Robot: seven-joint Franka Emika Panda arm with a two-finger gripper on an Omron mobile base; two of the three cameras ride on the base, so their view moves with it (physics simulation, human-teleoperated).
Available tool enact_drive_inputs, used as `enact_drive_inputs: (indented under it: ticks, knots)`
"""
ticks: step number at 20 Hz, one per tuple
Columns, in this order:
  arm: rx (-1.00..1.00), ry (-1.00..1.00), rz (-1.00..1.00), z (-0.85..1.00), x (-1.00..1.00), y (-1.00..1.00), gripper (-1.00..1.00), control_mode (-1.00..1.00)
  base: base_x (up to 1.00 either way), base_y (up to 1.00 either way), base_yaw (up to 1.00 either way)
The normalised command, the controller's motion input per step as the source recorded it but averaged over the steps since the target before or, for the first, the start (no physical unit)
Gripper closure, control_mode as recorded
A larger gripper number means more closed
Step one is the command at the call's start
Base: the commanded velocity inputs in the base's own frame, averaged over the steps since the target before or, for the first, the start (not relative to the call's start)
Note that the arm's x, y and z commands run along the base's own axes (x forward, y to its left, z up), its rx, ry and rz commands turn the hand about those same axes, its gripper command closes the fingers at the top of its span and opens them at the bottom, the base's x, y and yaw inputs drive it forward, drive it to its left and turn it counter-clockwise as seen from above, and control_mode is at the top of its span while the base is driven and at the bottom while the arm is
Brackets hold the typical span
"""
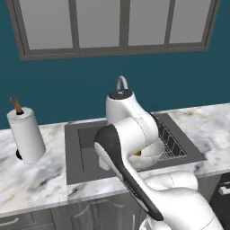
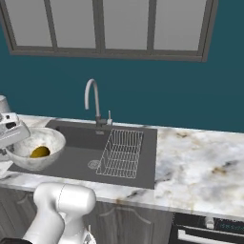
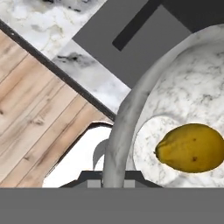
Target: Pick the lemon from the cabinet and place it in the bowl. Then pick the bowl and place it in the sink. Then turn on the sink facuet.
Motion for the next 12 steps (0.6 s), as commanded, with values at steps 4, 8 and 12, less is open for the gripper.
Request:
enact_drive_inputs:
  ticks: [4, 8, 12]
  knots:
    - [0.0, 0.0, -0.13, -0.39, 1.0, 0.01, 1.0, -1.0, 0.0, 0.0, 0.0]
    - [0.0, 0.0, -0.07, -0.51, 0.96, 0.0, 1.0, -1.0, 0.0, 0.0, 0.0]
    - [0.0, 0.0, -0.05, -0.59, 0.92, 0.01, 1.0, -1.0, 0.0, 0.0, 0.0]
